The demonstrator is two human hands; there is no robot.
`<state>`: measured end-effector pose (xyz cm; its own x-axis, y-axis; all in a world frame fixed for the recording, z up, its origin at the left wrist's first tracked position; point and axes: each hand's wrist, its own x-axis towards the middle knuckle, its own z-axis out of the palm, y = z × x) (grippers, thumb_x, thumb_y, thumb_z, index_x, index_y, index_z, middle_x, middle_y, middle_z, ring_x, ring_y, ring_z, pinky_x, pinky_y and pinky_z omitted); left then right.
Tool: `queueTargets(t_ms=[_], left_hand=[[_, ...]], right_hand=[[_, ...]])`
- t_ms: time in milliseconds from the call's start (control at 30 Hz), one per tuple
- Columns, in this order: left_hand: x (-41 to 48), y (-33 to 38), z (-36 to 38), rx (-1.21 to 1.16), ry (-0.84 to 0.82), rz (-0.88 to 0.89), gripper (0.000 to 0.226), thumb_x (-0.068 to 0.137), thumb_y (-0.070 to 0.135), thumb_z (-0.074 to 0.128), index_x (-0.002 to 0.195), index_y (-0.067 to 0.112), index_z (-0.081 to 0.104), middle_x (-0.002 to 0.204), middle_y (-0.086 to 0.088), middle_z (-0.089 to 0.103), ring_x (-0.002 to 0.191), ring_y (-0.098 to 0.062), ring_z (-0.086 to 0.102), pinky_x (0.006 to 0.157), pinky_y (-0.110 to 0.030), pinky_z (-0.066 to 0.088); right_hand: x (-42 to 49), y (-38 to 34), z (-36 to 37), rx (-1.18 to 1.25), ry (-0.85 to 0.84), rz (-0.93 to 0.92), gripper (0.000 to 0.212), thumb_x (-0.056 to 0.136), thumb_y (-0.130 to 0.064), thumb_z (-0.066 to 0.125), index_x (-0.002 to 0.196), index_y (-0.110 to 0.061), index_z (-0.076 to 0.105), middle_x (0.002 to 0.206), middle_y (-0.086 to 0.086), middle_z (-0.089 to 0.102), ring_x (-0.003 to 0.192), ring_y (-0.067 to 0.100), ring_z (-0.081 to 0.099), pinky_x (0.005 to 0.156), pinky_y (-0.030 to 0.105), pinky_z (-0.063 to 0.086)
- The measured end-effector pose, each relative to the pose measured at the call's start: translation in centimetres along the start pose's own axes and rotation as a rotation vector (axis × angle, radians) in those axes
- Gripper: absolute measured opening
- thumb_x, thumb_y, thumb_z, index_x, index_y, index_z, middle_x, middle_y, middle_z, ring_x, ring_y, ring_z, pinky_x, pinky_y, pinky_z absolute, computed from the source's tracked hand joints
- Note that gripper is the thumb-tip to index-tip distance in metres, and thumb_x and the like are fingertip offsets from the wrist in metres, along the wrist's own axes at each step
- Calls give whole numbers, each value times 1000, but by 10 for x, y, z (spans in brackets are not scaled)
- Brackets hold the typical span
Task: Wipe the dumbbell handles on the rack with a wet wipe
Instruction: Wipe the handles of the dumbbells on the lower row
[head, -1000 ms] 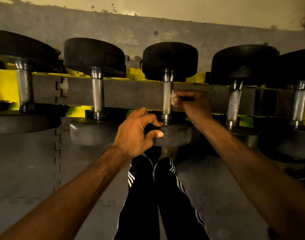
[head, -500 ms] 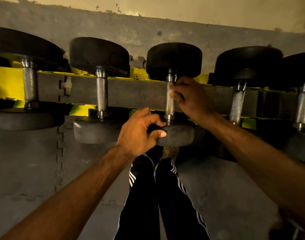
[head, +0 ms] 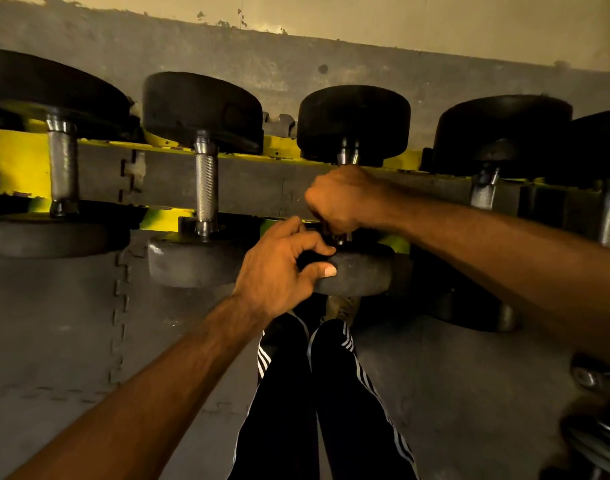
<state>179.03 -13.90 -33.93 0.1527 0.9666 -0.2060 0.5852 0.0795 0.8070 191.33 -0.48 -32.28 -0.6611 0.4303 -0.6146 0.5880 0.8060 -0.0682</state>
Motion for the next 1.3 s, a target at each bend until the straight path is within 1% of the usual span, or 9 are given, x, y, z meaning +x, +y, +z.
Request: queueTargets(t_ms=[67,167,333,533,633,733,867,1100,1300], left_hand=[[-1,-1,1,-5,9,-3,31,75,53,70,95,30,75,90,8,55,89,-14,55,69,-41,52],[-4,-2,3,-11,13,-11,31,76,52,71,97,29,75,90,8,55,89,-14,55,68,-41,53],[-2,-2,1,-7,9,-4,31,77,52,72,97,29,76,89,7,54,89,-16,54,69,-43,52],[1,-5,0,-17,-6,3,32,76,54,72,94,28,76,87,7,57,89,-16,57,69,-41,53],[4,-8,-1,-23,-15,18,32,76,56,72,93,29,76,86,8,59,90,-16,58,69,-42,53],[2,-9,-1,-48,-9,22,31,76,56,73,93,30,76,89,6,63,93,-17,61,71,-43,53],[5,-7,-1,-46,-25,21,34,77,58,71,94,29,76,89,6,62,93,-17,61,71,-42,54],[5,-6,-2,-50,-31,17,31,76,57,72,93,30,76,89,6,63,92,-17,61,69,-42,54],[4,-8,-1,-84,-28,-8,33,76,57,72,93,29,77,91,2,64,95,-18,63,73,-43,55]], right_hand=[[-2,9,-3,5,93,8,22,89,-20,63,71,-17,51,73,0,47,69,23,54,54,23,27],[-9,25,8,183,245,114,12,91,-12,60,79,-11,63,83,9,60,77,30,61,62,28,35],[-20,10,23,121,131,-103,11,89,-28,60,83,-19,64,87,1,56,75,17,50,59,23,31],[-41,25,53,674,579,444,23,99,-32,57,106,-15,71,101,5,67,89,17,61,71,24,38],[-50,5,76,1082,463,603,6,93,-28,67,89,-23,67,85,-8,65,78,0,58,71,15,42],[-42,5,84,1410,471,717,13,91,-23,69,83,-33,65,86,-12,67,83,5,65,78,27,54],[-15,23,77,1545,671,862,16,94,-25,65,109,-23,71,98,0,71,85,10,63,72,19,47],[-27,19,90,1779,144,955,15,96,-23,60,92,-12,71,74,2,66,63,13,56,64,28,45],[2,26,63,2012,333,951,18,101,-19,49,88,-23,60,90,1,62,85,15,60,81,31,51]])
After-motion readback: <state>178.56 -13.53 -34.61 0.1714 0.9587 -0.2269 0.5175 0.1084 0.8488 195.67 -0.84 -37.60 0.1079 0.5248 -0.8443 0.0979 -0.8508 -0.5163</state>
